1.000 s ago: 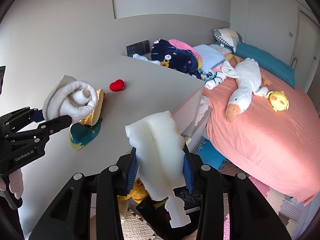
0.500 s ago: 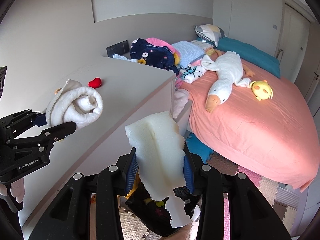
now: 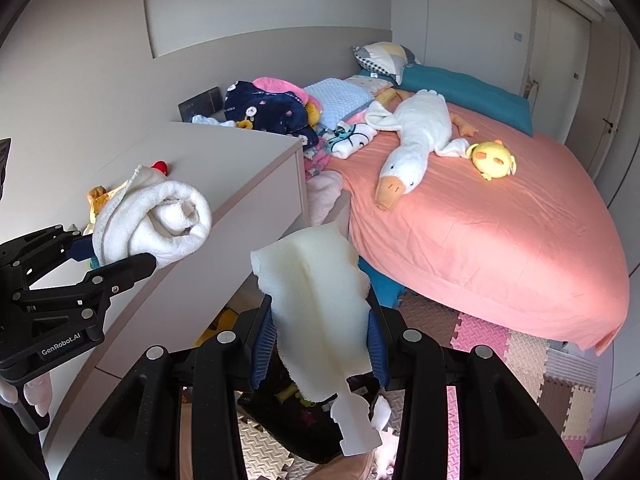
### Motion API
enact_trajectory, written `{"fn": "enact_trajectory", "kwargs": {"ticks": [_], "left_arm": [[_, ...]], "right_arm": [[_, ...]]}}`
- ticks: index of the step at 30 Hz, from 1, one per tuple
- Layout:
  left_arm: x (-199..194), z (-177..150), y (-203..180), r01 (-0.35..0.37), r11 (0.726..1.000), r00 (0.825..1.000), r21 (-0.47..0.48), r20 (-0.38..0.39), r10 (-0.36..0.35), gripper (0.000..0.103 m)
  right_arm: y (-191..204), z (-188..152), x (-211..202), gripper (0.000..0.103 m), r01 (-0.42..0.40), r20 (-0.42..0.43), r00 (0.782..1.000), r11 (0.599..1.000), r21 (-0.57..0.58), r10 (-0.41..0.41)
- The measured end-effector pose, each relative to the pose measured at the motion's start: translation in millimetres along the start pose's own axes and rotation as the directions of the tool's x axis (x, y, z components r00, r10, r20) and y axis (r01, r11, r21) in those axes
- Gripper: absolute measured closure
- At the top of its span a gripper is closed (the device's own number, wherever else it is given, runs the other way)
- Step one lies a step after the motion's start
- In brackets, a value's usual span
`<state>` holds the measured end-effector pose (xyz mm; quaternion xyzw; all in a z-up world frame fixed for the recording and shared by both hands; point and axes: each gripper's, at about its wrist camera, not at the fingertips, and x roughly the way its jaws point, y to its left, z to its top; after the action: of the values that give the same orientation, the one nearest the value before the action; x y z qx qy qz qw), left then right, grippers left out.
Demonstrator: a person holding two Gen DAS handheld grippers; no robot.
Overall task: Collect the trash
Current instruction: 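Carry the white cloth and white foam block toward the black bin, then open the left gripper over the bin while the right gripper releases the foam block, then move both open grippers back over the desk items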
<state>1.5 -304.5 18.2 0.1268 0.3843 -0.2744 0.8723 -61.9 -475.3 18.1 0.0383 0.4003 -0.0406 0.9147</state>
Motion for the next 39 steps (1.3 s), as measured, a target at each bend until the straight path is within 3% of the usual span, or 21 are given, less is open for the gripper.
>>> {"fn": "enact_trajectory", "kwargs": {"ticks": [10,21,23,24,26,28,29,39], "left_arm": [[23.9,-11.0,-29.2,0.041,0.999,0.997,-0.003,-0.061,-0.041,0.057],[41.5,-22.0,-41.2,0.054,0.998,0.992,0.011,-0.117,-0.052,0.057],[43.8,-22.7,-40.5,0.054,0.998,0.990,0.011,-0.130,-0.052,0.051],[45.0,-22.7,-41.6,0.055,0.998,0.989,0.010,-0.138,-0.053,0.047],[43.2,-22.5,-38.8,0.021,1.000,0.992,-0.005,-0.123,-0.022,0.017],[36.6,-20.4,-33.9,-0.030,0.999,0.996,-0.019,-0.080,0.028,0.008],[33.5,-19.0,-29.6,-0.040,0.999,0.997,-0.028,-0.068,0.038,0.008],[20.0,-16.3,-10.7,-0.037,0.996,0.999,-0.084,-0.042,0.033,0.008]], "right_arm": [[-29.7,-18.4,7.1,0.061,0.040,-0.028,0.999,0.992,0.119,-0.037],[-43.2,-20.2,27.7,0.061,0.049,-0.060,0.997,0.986,0.162,-0.039],[-43.1,-16.4,32.6,0.059,0.049,-0.064,0.997,0.984,0.171,-0.039],[-44.1,-13.7,34.7,0.047,0.050,-0.061,0.997,0.982,0.180,-0.039],[-45.7,-7.2,36.1,0.036,0.081,-0.049,0.996,0.977,0.199,-0.073],[-49.2,-1.3,34.4,0.025,0.122,-0.039,0.993,0.967,0.222,-0.116],[-50.8,1.0,32.3,0.022,0.130,-0.026,0.992,0.964,0.233,-0.127],[-50.6,3.6,27.4,0.022,0.109,-0.007,0.994,0.968,0.225,-0.110]]}}
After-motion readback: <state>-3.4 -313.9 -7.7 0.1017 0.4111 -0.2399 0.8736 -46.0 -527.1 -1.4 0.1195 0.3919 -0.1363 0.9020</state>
